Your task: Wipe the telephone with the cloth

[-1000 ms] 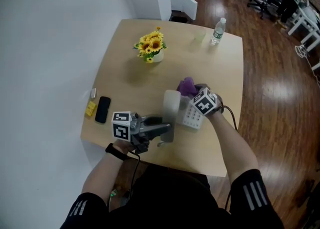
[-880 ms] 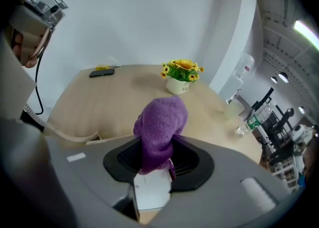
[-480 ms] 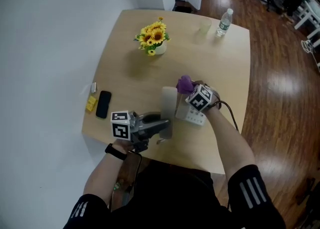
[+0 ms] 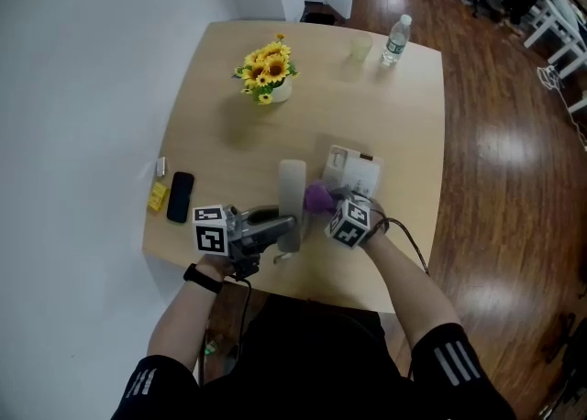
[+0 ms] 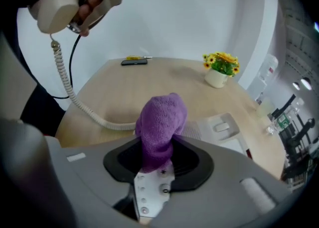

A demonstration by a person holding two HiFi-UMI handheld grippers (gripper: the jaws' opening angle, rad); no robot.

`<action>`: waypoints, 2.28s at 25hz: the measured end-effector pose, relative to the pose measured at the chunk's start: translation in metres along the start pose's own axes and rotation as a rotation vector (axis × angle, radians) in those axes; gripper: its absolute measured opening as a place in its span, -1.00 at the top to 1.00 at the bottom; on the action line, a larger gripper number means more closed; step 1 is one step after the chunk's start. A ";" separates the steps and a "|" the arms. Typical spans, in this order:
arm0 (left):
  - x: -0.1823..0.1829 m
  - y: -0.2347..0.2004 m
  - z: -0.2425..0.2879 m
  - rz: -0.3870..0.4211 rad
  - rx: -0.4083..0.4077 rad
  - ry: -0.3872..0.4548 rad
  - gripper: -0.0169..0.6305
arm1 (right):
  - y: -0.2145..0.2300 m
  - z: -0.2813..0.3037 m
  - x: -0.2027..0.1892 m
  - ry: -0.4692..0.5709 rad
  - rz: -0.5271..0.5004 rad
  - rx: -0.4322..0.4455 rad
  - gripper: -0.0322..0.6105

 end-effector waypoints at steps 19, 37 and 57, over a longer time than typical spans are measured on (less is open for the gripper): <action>-0.015 -0.045 0.021 -0.053 0.096 -0.115 0.68 | -0.073 -0.057 -0.044 0.110 0.264 0.196 0.47; -0.077 -0.151 0.092 -0.261 0.100 -0.319 0.67 | 0.000 -0.162 -0.107 0.327 0.659 -0.006 0.45; -0.098 -0.190 0.099 -0.399 0.077 -0.286 0.66 | 0.005 -0.162 -0.108 0.313 0.711 0.036 0.45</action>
Point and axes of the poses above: the fingertips, and each gripper's own axes: z forward along the fingers, y to its right, x out of its top, the point moved 5 cm from there along -z, backward along the fingers, and after that the axes turned 13 degrees about z, right-handed, at the moved point
